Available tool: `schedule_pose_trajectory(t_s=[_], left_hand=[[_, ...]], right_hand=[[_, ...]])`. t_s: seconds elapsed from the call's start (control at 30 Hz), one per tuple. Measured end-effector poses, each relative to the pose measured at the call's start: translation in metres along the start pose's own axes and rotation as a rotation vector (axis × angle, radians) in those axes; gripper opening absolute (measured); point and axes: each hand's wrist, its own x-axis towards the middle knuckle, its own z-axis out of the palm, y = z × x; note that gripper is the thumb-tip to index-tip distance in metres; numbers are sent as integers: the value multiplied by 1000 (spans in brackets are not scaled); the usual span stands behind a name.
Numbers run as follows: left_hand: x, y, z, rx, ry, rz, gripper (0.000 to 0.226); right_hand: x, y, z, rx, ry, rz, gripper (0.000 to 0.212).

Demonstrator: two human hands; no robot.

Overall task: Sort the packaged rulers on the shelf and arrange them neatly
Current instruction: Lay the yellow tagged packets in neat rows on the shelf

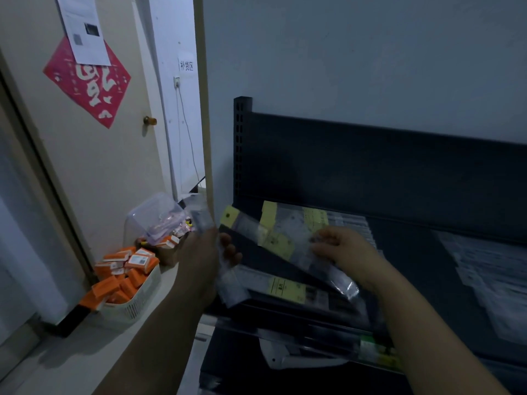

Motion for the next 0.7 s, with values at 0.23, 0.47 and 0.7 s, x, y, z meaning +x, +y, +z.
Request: schedule_pose_trajectory(t_s=[0.23,0.47,0.7], left_hand=[[-5,-11,10,89,-151,30,12],[-10,-16,19,37,-321,35,30],[-9,-12,24,127,-272,76,12]], right_hand=[[1,-23,-7,440,130,-16,9],[-5,-35,-5,1007,143,73,15],[-6,-29,11,1024,139,122,22]])
